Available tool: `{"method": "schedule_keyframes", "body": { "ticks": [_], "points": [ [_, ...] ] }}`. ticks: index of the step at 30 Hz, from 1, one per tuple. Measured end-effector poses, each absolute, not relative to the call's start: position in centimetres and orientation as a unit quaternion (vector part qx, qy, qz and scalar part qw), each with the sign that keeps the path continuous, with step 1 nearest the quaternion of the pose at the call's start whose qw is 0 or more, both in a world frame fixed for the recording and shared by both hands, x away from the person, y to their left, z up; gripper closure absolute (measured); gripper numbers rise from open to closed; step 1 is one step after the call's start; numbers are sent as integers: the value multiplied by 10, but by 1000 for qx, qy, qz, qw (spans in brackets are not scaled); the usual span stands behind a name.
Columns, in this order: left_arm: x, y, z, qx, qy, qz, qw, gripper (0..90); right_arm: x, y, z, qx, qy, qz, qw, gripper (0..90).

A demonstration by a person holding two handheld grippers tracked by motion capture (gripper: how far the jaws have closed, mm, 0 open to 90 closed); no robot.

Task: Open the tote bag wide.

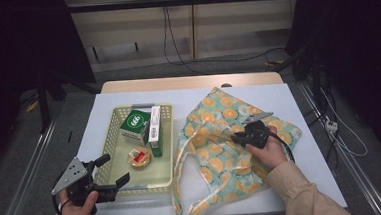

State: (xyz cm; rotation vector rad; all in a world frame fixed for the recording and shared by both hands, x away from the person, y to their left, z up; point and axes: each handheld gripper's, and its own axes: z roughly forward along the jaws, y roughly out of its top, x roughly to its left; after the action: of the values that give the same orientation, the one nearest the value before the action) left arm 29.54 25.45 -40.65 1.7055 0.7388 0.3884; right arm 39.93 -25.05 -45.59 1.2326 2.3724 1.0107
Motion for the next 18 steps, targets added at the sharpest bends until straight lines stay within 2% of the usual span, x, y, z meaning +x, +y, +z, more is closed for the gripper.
{"method": "schedule_keyframes", "body": {
  "ticks": [3,5,6,9,15,18],
  "points": [
    [295,254,-406,730,316,166,582,41,399,-252,-457,436,816,358,130,713],
    [295,254,-406,730,315,166,582,41,398,-252,-458,447,806,370,112,611],
    [295,254,-406,731,315,167,582,41,398,-251,-458,449,804,374,106,587],
    [295,254,-406,731,315,167,582,41,395,-247,-458,441,808,374,110,482],
    [295,254,-405,730,316,168,582,41,388,-236,-460,410,827,353,152,465],
    [295,253,-405,730,316,168,582,41,386,-237,-462,408,826,357,154,469]
  ]
}}
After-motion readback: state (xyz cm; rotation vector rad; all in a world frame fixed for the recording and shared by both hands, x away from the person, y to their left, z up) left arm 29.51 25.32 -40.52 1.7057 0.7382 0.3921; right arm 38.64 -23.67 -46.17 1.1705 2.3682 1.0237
